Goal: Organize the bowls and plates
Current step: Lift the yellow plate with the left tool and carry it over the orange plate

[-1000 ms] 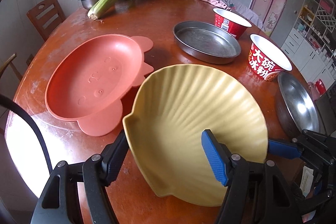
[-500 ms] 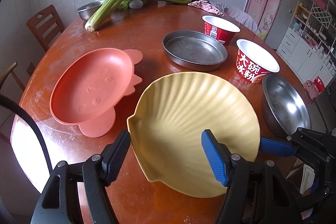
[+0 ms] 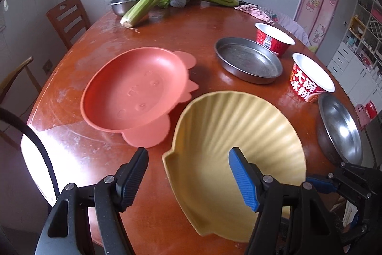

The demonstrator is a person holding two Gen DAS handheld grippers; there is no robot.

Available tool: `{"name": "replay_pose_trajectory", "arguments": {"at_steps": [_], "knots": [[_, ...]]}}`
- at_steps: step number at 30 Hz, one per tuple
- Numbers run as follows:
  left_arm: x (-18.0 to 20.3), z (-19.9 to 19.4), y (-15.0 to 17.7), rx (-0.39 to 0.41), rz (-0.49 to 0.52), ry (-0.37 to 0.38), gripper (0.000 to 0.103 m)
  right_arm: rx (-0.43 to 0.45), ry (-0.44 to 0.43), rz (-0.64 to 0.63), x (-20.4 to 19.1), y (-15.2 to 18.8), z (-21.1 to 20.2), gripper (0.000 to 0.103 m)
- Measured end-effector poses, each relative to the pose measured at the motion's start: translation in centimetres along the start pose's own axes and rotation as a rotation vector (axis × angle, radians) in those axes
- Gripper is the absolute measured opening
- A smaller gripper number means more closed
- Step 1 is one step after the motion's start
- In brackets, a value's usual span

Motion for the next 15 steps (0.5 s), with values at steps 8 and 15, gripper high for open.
{"name": "replay_pose_trajectory", "arguments": {"at_steps": [8, 15], "knots": [[0.4, 1.4, 0.6, -0.039, -0.001, 0.036, 0.070, -0.006, 0.012, 0.020, 0.5, 0.0, 0.4, 0.057], [2.3, 1.0, 0.9, -0.044, 0.033, 0.079, 0.069, -0.011, 0.012, -0.009, 0.0, -0.2, 0.6, 0.058]]}}
Point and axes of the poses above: each gripper's, at about its wrist camera, not at the fingertips, and z roughly the way its jaws point, x to its right, y to its underside, the point moved 10 cm from there along z, roughly the way its jaws point, and after that the axes turned 14 degrees about -y, right-handed, at the moved point
